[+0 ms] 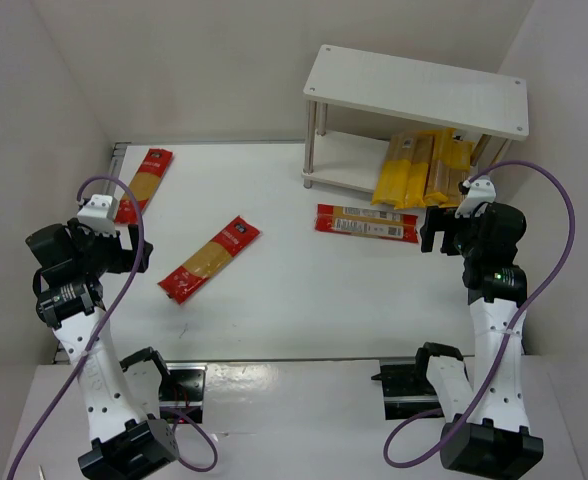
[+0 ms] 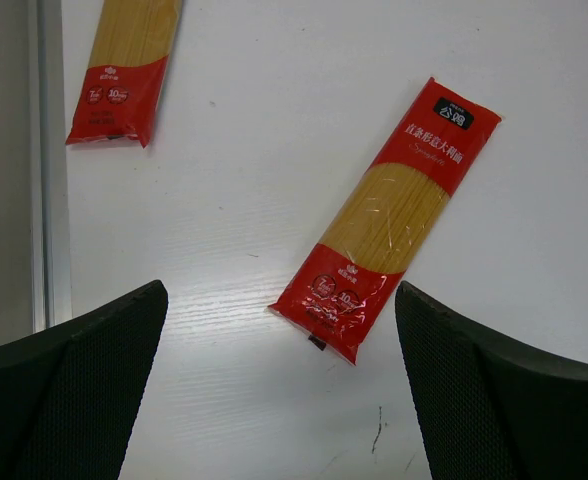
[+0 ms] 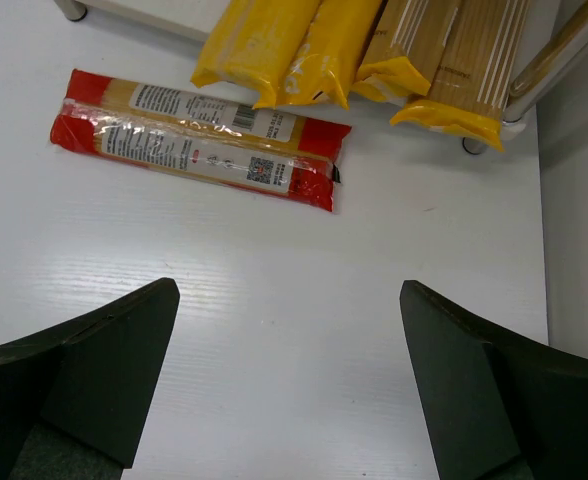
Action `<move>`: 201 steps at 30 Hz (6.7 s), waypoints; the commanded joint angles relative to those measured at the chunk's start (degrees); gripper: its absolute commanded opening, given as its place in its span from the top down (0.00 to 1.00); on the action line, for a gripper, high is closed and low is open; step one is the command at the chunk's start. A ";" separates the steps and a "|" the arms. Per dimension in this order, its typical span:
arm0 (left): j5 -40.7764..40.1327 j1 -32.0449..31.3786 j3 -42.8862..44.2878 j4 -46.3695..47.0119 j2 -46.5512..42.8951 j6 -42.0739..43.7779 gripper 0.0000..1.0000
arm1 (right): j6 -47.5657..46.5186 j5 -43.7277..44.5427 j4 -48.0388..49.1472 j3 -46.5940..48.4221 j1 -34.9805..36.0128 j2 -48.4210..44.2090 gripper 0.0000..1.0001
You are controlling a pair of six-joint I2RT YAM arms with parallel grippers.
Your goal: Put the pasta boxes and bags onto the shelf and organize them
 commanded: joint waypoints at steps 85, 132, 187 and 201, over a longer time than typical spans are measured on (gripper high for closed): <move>0.60 0.31 -0.68 1.68 -3.87 -0.29 0.00 | -53.17 9.58 6.35 22.59 28.19 64.10 0.43; 1.65 0.31 -0.68 1.15 -3.87 0.76 0.00 | -37.34 -0.35 -1.31 24.43 46.92 62.51 0.01; 2.71 0.31 -0.68 1.15 -3.35 1.81 0.00 | -50.45 -12.74 -3.34 27.34 37.42 70.78 0.01; 2.71 0.31 -0.68 1.15 -3.35 1.82 0.00 | -46.67 -11.51 -0.34 27.33 40.68 71.31 0.01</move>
